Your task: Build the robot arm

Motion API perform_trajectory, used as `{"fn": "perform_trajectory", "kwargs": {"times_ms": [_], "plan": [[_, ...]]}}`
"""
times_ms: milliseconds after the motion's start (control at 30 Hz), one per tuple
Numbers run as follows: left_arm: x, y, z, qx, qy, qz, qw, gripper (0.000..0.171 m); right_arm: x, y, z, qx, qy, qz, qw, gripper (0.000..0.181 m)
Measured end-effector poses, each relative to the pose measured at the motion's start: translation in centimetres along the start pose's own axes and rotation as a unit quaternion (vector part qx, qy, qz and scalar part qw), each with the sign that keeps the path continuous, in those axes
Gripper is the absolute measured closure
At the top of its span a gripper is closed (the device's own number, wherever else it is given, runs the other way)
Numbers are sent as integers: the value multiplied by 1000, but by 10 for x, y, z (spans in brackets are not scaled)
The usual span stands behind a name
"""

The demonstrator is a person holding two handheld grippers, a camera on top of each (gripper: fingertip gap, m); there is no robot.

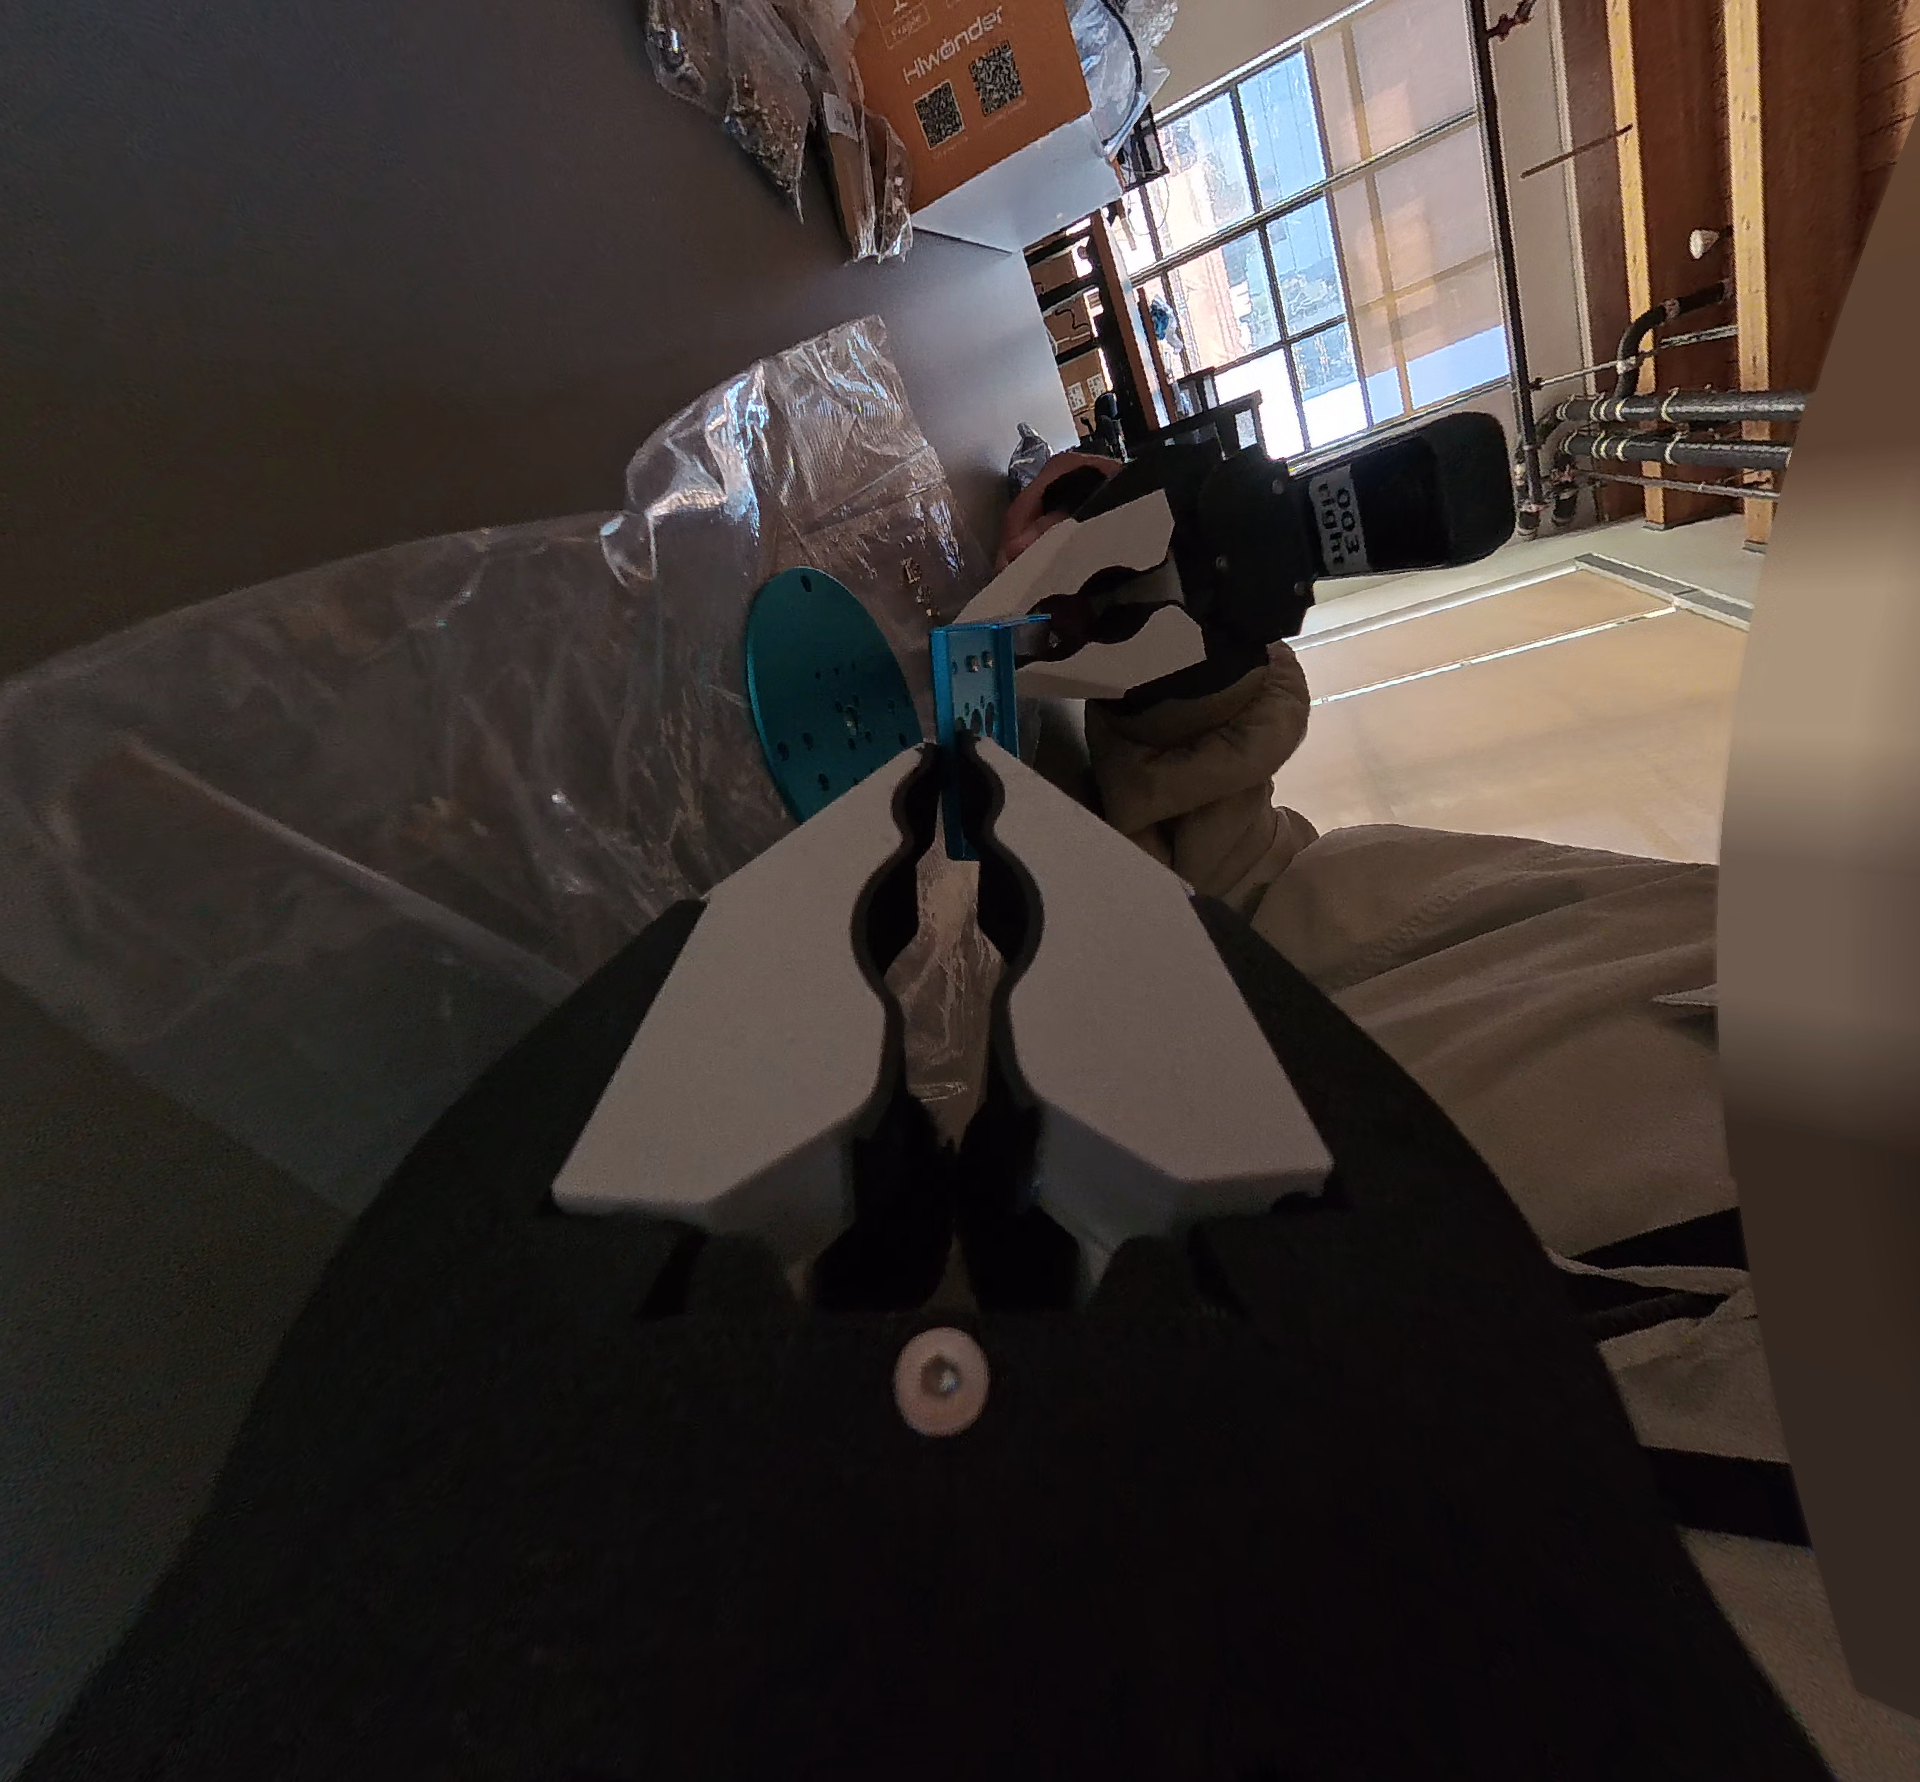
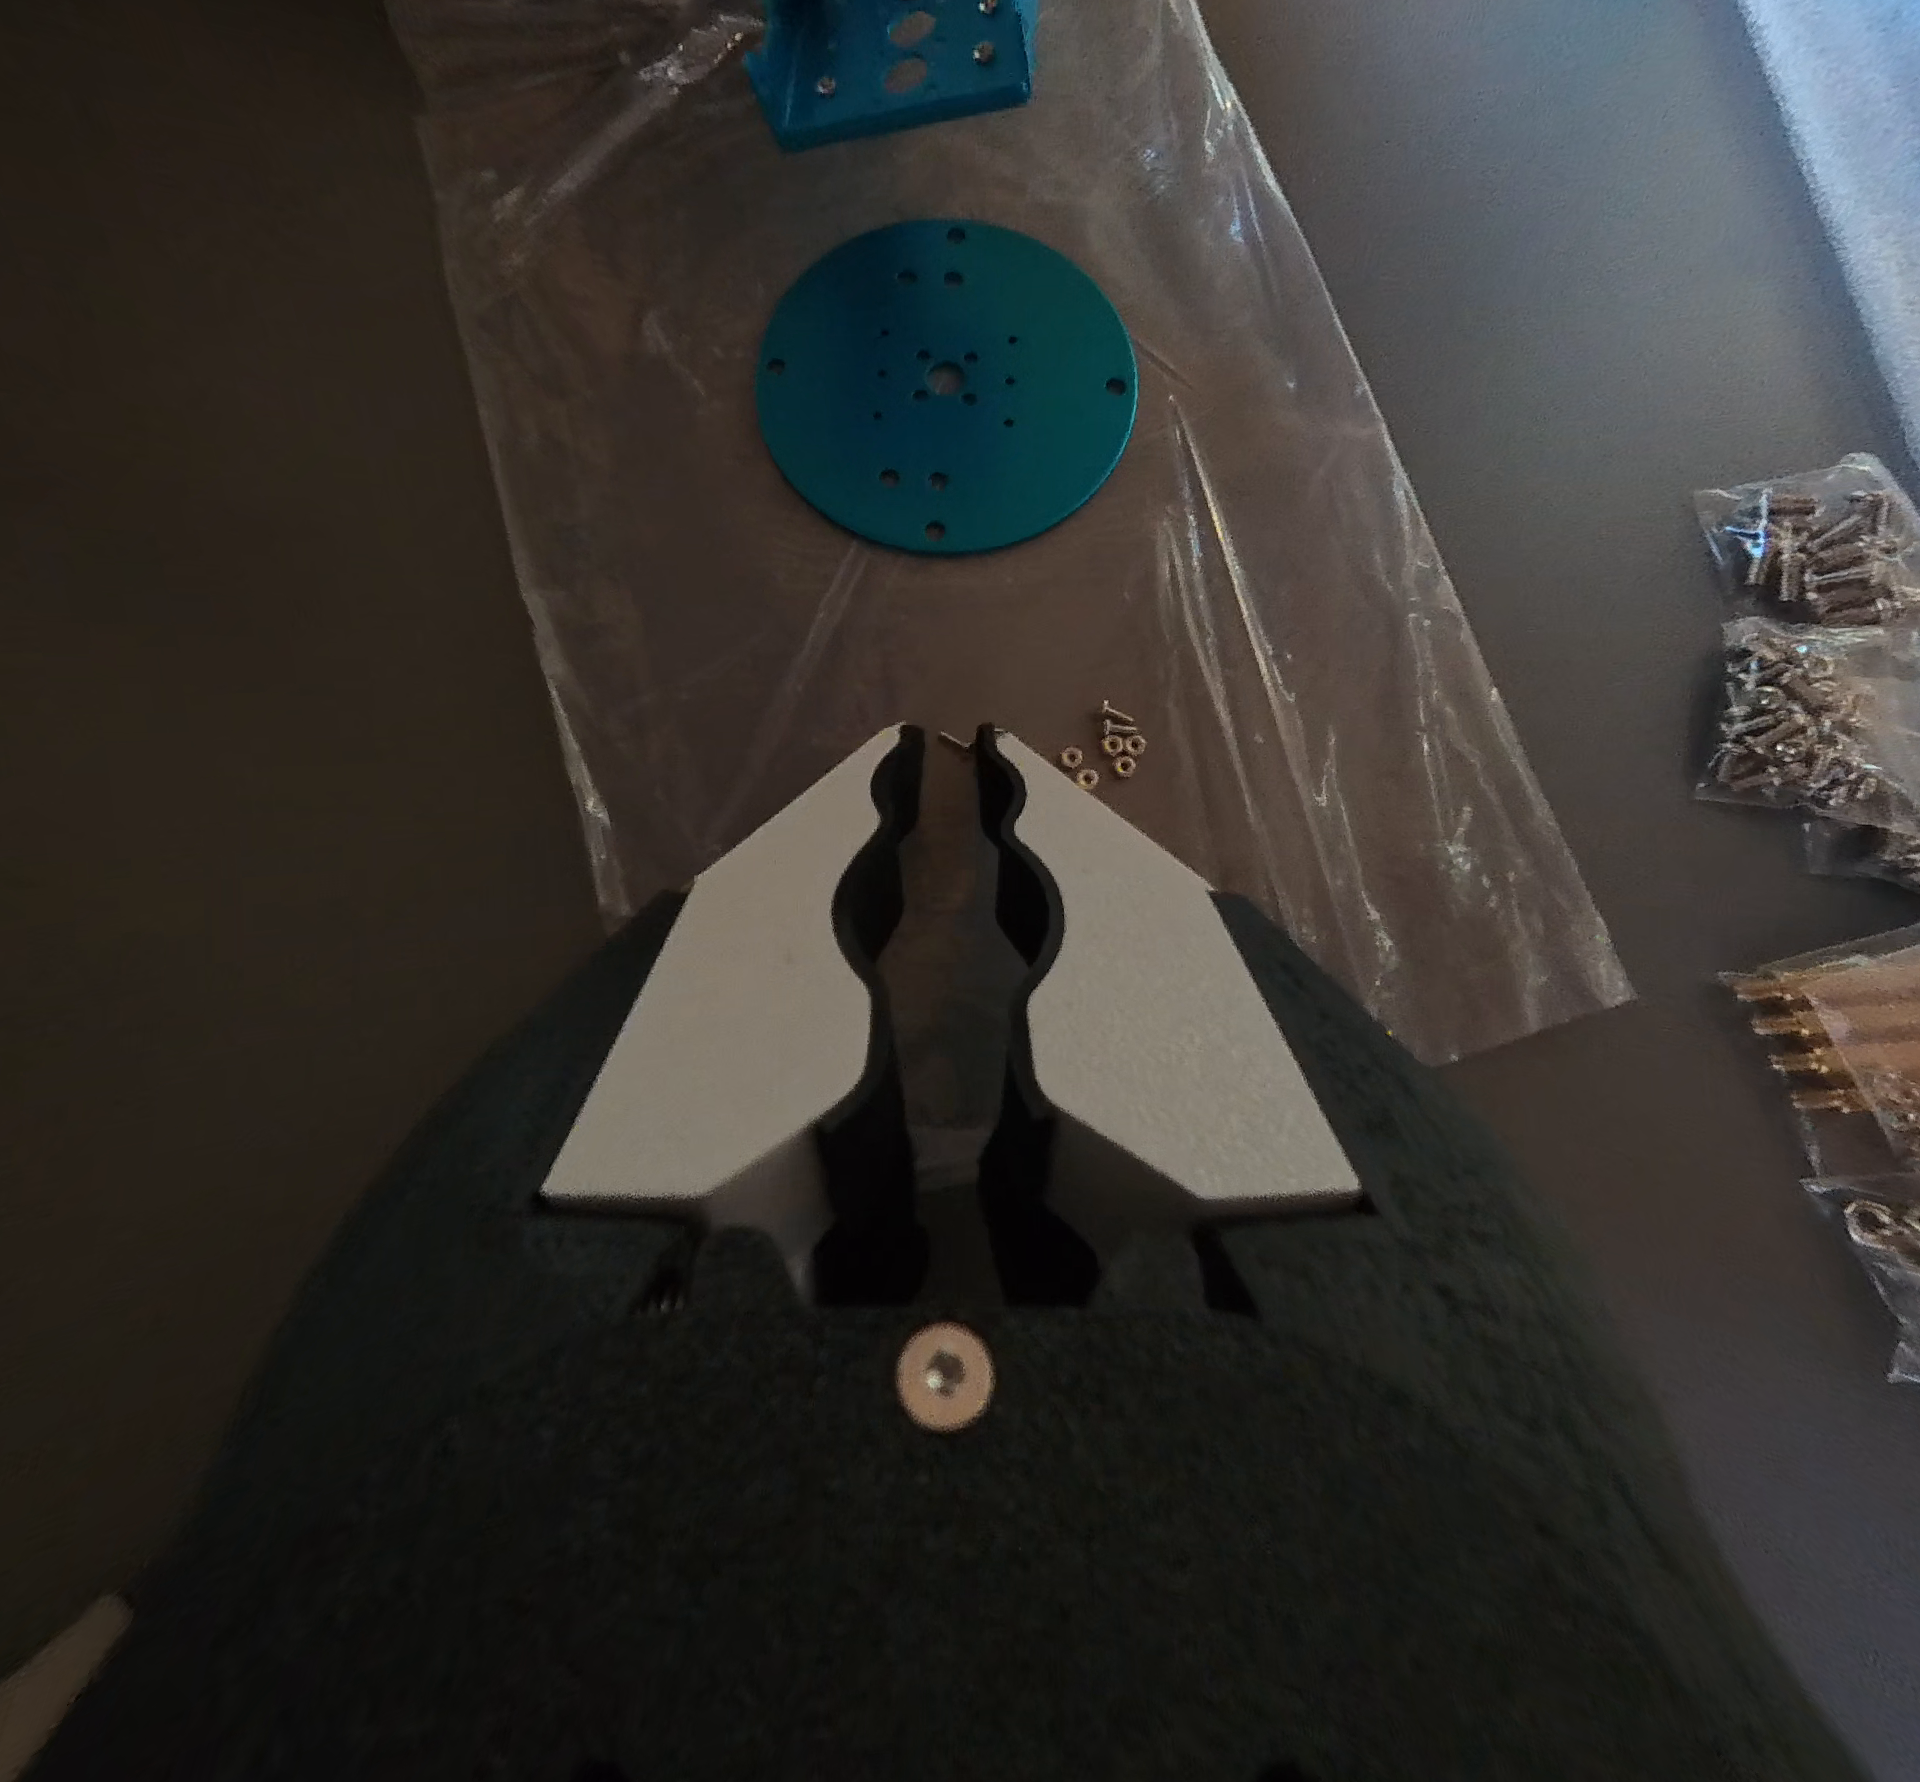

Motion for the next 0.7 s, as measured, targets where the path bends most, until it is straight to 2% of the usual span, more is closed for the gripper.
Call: {"fn": "perform_trajectory", "kwargs": {"times_ms": [400, 700], "plan": [[0, 0, 0, -1, -1, 0, 1000, 170, -7, -4, 6, 14, -24, 0, 1000, 171], [0, 0, 1, 3, 0, -1, 1000, 170, -6, -4, 3, -45, -70, 3, 997, 181]]}}
Point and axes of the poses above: each gripper's, where its closed fingertips meet, y out along the fingers, x out of its top, z = x × y across the jaws, the point moved 1 cm from there along -y, back along the fingers, and after that the axes turned 11 degrees about z, right-handed, at the moved point
